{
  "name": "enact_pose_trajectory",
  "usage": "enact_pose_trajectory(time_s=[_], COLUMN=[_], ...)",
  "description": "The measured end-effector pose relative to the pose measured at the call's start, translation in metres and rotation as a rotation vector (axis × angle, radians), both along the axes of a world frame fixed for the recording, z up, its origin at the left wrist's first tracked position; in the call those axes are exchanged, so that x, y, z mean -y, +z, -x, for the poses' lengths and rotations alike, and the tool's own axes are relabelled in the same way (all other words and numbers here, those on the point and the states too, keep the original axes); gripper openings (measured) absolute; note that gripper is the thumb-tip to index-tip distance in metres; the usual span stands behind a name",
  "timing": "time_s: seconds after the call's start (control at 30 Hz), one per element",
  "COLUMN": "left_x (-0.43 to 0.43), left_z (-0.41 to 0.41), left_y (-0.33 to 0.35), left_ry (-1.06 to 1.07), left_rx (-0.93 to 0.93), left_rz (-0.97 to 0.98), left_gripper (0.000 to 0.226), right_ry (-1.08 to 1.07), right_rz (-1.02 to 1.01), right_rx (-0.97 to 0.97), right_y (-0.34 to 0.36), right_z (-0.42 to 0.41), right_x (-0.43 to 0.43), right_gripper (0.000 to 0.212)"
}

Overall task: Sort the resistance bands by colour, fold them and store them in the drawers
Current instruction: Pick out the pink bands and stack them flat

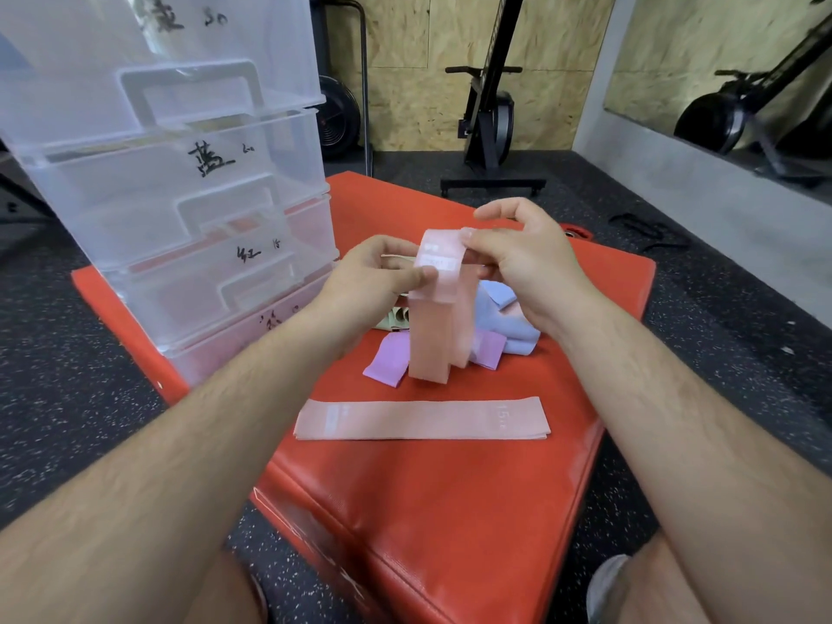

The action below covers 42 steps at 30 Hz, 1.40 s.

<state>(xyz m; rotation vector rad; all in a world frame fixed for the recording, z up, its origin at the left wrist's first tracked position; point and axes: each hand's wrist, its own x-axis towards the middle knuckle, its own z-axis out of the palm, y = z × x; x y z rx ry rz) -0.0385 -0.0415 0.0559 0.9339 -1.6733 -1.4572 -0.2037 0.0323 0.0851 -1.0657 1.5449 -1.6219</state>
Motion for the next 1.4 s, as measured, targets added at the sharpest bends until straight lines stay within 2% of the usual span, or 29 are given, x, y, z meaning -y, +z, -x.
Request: enact_pose_trajectory(time_s=[0.07,0.2,0.27,0.37,0.47,0.57,0.63,0.77,0.83,0.87,0.93,1.0,1.03,1.1,1.17,1.2,1.3,1.4], left_x=[0.002,0.005,0.007,0.006,0.002,0.003,0.006,0.005,0.003,0.004,0.002,0.000,-0.001,-0.001,0.002,0.004,0.004,-0.001], left_z=[0.000,0.000,-0.002,-0.003,-0.004,-0.007,-0.011,-0.017,-0.018,-0.018,-0.019,-0.019,-0.020,-0.025,-0.033,-0.037,-0.048,-0.059], left_y=[-0.001,0.002,0.003,0.002,0.003,0.002,0.001,0.004,0.005,0.004,0.005,0.008,0.009,0.010,0.010,0.008,0.003,0.000], left_ry=[0.062,0.067,0.044,-0.067,-0.087,-0.023,0.010,0.056,0.177,0.246,0.283,0.191,0.150,0.139,0.169,0.177,0.188,0.128], left_rx=[-0.031,-0.090,-0.071,-0.022,0.047,0.047,0.042,0.109,0.217,0.247,0.223,0.135,0.102,0.080,0.104,0.142,0.350,0.430], left_rz=[0.026,0.078,0.075,0.076,0.135,0.173,0.177,0.266,0.389,0.381,0.174,-0.059,-0.116,-0.128,-0.075,-0.033,0.208,0.440], left_gripper=[0.030,0.019,0.016,0.037,0.050,0.042,0.035,0.018,0.021,0.028,0.046,0.061,0.059,0.036,0.012,0.008,0.011,0.014], right_ry=[0.092,0.233,0.197,0.089,0.097,0.206,0.213,0.105,0.055,0.030,-0.010,-0.010,0.015,0.116,0.223,0.236,0.200,0.359], right_rz=[-0.030,-0.101,-0.068,0.003,0.005,-0.056,-0.066,0.006,0.020,0.033,0.062,0.100,0.115,0.113,0.048,0.027,0.024,-0.071], right_rx=[-0.064,-0.445,-0.544,-0.647,-0.599,-0.536,-0.602,-0.699,-0.768,-0.777,-0.712,-0.637,-0.633,-0.657,-0.680,-0.676,-0.624,-0.641], right_y=[0.000,-0.009,-0.015,-0.020,-0.020,-0.020,-0.022,-0.027,-0.029,-0.029,-0.031,-0.032,-0.032,-0.035,-0.036,-0.036,-0.038,-0.043], right_z=[0.000,0.000,0.000,0.001,0.000,-0.004,-0.006,-0.010,-0.011,-0.013,-0.020,-0.032,-0.039,-0.050,-0.056,-0.057,-0.055,-0.056], right_x=[-0.003,-0.004,-0.001,0.003,0.004,0.002,0.002,0.005,0.007,0.008,0.008,0.008,0.008,0.007,0.005,0.005,0.012,0.018], right_gripper=[0.026,0.031,0.030,0.018,0.015,0.029,0.030,0.008,0.009,0.010,0.004,0.005,0.006,0.008,0.010,0.011,0.023,0.042])
